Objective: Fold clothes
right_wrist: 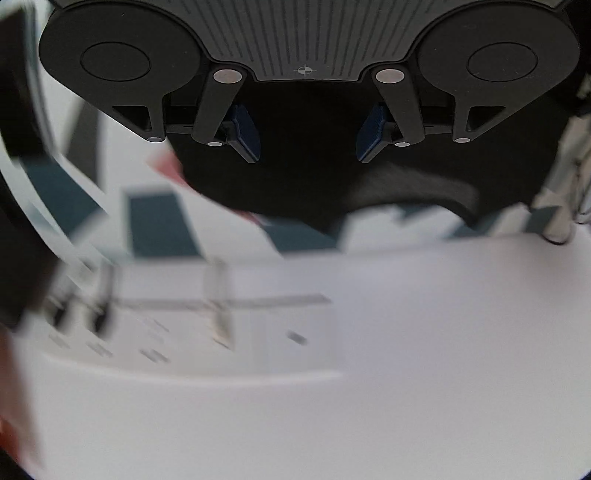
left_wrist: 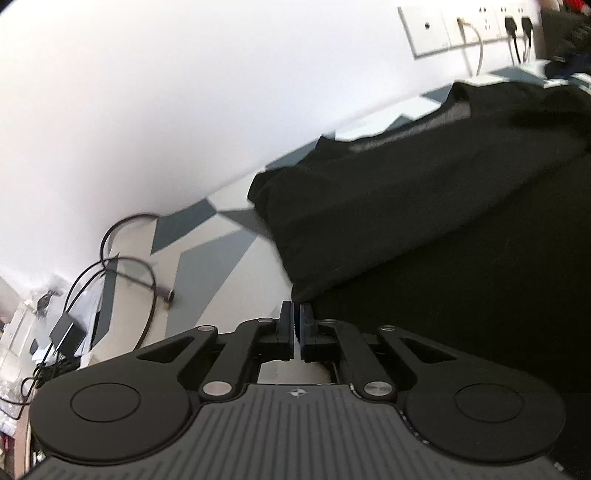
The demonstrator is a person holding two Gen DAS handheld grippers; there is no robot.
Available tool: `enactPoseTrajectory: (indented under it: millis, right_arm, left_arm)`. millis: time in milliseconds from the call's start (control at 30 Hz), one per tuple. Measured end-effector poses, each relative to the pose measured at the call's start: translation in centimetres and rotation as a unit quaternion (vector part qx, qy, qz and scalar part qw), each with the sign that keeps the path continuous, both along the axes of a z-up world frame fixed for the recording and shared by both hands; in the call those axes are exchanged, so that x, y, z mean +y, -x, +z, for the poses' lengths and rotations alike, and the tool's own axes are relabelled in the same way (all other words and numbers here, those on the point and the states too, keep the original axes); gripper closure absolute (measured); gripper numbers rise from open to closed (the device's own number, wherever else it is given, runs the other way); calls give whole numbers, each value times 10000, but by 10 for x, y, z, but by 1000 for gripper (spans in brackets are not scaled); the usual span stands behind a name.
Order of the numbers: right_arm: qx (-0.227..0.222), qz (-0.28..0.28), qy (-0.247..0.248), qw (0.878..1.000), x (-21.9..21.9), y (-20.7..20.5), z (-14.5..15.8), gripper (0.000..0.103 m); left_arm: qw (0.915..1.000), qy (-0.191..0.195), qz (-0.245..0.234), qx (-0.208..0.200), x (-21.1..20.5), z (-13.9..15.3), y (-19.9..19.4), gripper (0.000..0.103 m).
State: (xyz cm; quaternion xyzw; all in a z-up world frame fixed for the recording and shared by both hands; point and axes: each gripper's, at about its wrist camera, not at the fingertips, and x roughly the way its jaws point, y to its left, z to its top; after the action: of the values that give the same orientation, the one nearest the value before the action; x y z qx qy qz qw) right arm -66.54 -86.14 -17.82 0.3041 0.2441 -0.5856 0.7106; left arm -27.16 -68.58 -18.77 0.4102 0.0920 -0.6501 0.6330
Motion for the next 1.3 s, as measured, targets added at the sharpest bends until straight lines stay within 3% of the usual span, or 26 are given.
enactPoseTrajectory:
  millis: [167,333,400,500,533,600,633,733,933,1067,1167,1300]
  right_arm:
    - [295,-97,-64,9995,22,3,-25,48]
    - [129,-287,82,9995,12,2,-34,48]
    - [36,-259,189,9995,6,3,-37,53]
    - [419,-150,164,9989,-7,-2,-45,64]
    - [496,-161,177,9985,-10,-2,-46,64]
    - [402,-271,242,9985,-13,7,-43,62]
    - [179,-373,291,9987,-11,15,-37,61]
    - [-275,-758,534,9953,15,51,-15,52]
    - [-77,-1341,411,9901,87,111,3,52]
    - [-239,-1784,287,9833,140,139,12,52]
    - [-395,-1858,68,9818,169,146,8,49]
    - [-262,-1740,-432,9835,185,131,-24,49]
  left_arm:
    - [9997,-101,-21,-214,8,-3,-1,100]
    - [9993,-189,22,-327,8,-2,3,100]
    - [9992,-220,62,-324,7,-2,4,99]
    - [9990,-260,78,-366,5,0,6,97]
    - [9989,-278,85,-365,5,1,6,93]
    - [9989,-288,124,-335,7,6,4,73]
    - [9993,-272,133,-227,9,12,2,62]
    - [9993,-235,155,226,15,29,-7,61]
    - [9932,-193,387,1081,10,52,-19,59]
    - [9881,-90,519,1444,5,65,-25,51]
    - [9849,-56,505,1654,2,72,-29,48]
    - [9845,-134,378,1709,-2,72,-20,48]
